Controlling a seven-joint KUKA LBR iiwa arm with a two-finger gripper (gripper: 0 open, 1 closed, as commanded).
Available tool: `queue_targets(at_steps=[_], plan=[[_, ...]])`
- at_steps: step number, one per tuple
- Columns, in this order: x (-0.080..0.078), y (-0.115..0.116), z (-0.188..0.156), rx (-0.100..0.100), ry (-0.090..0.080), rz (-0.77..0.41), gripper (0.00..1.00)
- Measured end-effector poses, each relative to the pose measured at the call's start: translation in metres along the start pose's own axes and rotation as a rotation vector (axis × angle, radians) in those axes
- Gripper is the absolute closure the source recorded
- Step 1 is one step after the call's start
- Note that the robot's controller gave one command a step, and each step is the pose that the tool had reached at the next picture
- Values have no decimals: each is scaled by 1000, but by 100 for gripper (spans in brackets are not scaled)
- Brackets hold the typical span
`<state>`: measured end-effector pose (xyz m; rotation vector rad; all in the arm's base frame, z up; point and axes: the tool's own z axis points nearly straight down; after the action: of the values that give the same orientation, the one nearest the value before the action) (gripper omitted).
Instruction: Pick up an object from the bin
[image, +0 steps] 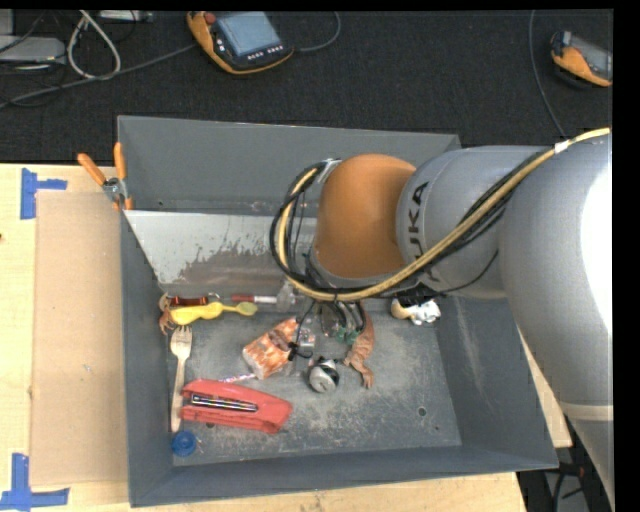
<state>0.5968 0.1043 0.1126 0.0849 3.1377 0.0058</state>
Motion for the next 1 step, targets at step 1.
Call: queue_targets(at_steps=[1], plan=[[0, 0, -1, -1, -1, 0, 0]])
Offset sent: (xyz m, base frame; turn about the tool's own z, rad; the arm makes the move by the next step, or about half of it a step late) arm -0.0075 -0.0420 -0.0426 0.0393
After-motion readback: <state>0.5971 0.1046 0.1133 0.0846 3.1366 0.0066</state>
